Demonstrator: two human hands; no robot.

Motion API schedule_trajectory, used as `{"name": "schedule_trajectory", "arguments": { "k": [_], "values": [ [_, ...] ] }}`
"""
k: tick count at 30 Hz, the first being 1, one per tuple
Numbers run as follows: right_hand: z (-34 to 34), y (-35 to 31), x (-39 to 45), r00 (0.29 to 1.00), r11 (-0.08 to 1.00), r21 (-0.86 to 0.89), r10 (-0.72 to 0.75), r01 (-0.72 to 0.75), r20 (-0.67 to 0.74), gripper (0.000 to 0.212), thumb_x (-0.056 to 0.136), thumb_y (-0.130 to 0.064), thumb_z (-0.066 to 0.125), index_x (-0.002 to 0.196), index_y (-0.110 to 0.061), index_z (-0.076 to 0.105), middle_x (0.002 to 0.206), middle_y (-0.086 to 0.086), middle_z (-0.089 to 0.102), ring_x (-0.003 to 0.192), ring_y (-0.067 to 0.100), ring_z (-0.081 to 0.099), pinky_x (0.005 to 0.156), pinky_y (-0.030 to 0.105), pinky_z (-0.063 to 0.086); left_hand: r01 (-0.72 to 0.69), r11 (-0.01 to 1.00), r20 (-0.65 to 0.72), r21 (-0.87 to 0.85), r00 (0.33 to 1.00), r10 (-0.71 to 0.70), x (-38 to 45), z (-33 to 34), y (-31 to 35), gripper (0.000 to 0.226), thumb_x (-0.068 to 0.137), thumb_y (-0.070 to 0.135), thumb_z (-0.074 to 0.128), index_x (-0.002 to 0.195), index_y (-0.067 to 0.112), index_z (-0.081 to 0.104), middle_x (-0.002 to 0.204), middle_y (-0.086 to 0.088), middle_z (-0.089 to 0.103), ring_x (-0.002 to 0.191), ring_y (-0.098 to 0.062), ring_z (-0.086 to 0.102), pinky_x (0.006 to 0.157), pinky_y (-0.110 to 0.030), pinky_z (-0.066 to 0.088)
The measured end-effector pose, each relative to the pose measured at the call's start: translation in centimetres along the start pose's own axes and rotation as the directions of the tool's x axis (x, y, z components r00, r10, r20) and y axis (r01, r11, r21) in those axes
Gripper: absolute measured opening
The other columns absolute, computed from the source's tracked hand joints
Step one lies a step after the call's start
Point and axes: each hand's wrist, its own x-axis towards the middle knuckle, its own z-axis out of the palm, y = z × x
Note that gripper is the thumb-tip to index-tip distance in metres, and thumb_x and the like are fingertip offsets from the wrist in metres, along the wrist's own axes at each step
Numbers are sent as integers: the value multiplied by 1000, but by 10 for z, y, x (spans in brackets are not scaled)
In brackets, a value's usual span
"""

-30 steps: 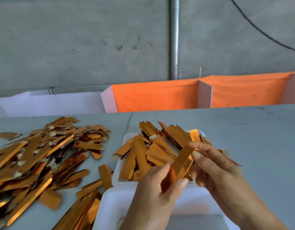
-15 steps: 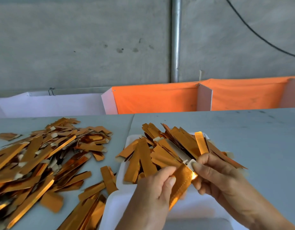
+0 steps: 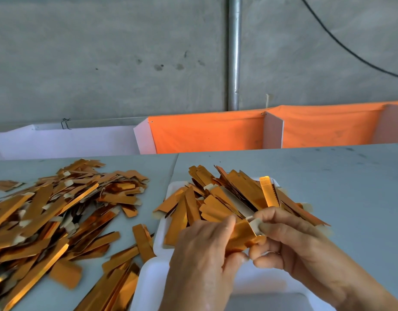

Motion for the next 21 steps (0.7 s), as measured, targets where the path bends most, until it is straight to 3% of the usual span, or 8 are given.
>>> {"name": "schedule_trajectory", "arguments": {
  "k": [3, 5, 8, 12, 16, 19, 21],
  "values": [
    [1, -3, -1, 999, 998, -50, -32, 34, 34, 18, 70, -19, 65, 83, -8, 72, 66, 25, 63, 56, 23, 66, 51, 26, 55, 30, 993, 48, -116, 999, -25, -2, -2, 2, 63, 90, 56, 45, 143, 47, 14, 103, 40, 27, 96, 26, 15, 86, 4, 13],
    [1, -4, -2, 998, 997, -57, -41, 43, 41, 17, 69, -18, 65, 81, -11, 74, 63, 25, 63, 53, 23, 64, 49, 25, 53, 28, 980, 79, -196, 997, -13, -2, -2, 3, 66, 91, 53, 46, 144, 49, 8, 120, 40, 31, 104, 29, 18, 91, 2, 17],
    [1, -3, -2, 998, 996, -69, -53, 54, 21, 19, 65, -20, 68, 81, -12, 74, 62, 26, 63, 51, 23, 64, 48, 24, 53, 12, 977, 89, -211, 996, 7, -1, -3, 2, 70, 92, 52, 41, 146, 45, -3, 146, 29, 23, 127, 9, 25, 104, -12, 25],
    [1, -2, -1, 1000, 999, -36, -3, 3, 0, 21, 69, -22, 82, 82, -9, 74, 61, 21, 61, 53, 22, 64, 48, 26, 54, 1, 989, 159, -148, 987, 23, 0, -6, 6, 71, 92, 53, 33, 147, 39, -10, 147, 25, 22, 128, 6, 26, 99, -9, 25],
    [-2, -3, -2, 998, 997, -56, 56, -54, 38, 32, 53, -27, 82, 80, -14, 73, 65, 19, 62, 56, 20, 64, 49, 24, 53, -11, 996, 163, -84, 986, 25, 2, -9, 11, 68, 95, 50, 36, 148, 39, -4, 152, 25, 16, 135, 4, 19, 104, -11, 19],
    [-5, -2, -2, 989, 990, -88, 117, -109, 89, 34, 54, -25, 80, 85, -11, 74, 71, 18, 63, 61, 19, 63, 50, 23, 52, -91, 996, 199, 8, 976, 87, 2, -10, 9, 66, 94, 47, 46, 149, 33, 13, 148, 22, 28, 132, 2, 28, 104, -13, 24],
    [-7, -1, -1, 984, 983, -120, 153, -142, 93, 37, 55, -23, 78, 89, -7, 74, 76, 18, 64, 64, 19, 63, 50, 23, 51, -178, 972, 156, 153, 976, 154, 1, -16, 13, 68, 75, 53, 68, 134, 26, 50, 123, 20, 58, 109, 2, 56, 87, -9, 41]
  ]
}}
